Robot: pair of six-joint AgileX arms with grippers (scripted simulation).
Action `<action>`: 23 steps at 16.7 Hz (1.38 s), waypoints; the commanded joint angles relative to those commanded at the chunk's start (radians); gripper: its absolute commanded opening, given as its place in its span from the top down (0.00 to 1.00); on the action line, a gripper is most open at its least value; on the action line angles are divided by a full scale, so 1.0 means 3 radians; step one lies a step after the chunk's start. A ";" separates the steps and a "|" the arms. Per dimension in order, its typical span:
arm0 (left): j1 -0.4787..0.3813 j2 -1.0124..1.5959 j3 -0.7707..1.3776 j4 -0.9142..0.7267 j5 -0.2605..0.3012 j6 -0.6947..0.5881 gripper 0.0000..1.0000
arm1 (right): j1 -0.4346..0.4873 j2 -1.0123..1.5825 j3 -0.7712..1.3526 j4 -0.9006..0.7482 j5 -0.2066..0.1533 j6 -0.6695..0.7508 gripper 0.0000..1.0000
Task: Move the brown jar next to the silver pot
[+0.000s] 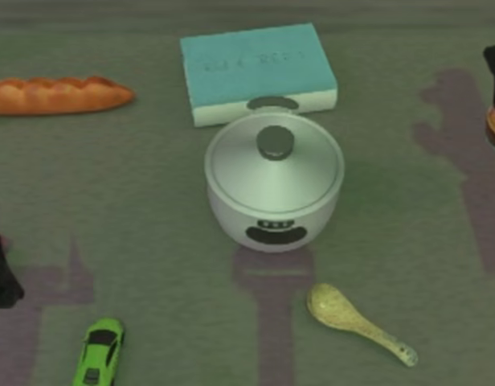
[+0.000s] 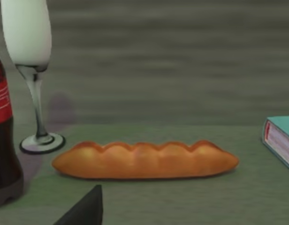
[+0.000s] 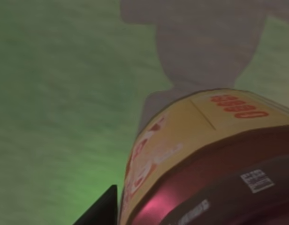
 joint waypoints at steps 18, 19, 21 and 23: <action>0.0000 0.0000 0.0000 0.0000 0.0000 0.0000 0.00 | 0.1005 -0.0089 -0.0793 0.0666 0.0364 0.1798 1.00; 0.0000 0.0000 0.0000 0.0000 0.0000 0.0000 0.00 | 0.1007 -0.0086 -0.0800 0.0678 0.0363 0.1795 1.00; 0.0000 0.0000 0.0000 0.0000 0.0000 0.0000 0.00 | 0.1016 -0.0052 -0.0871 0.0795 0.0358 0.1788 1.00; 0.0000 0.0000 0.0000 0.0000 0.0000 0.0000 0.00 | 0.1010 0.0011 -0.0988 0.0978 0.0361 0.1793 1.00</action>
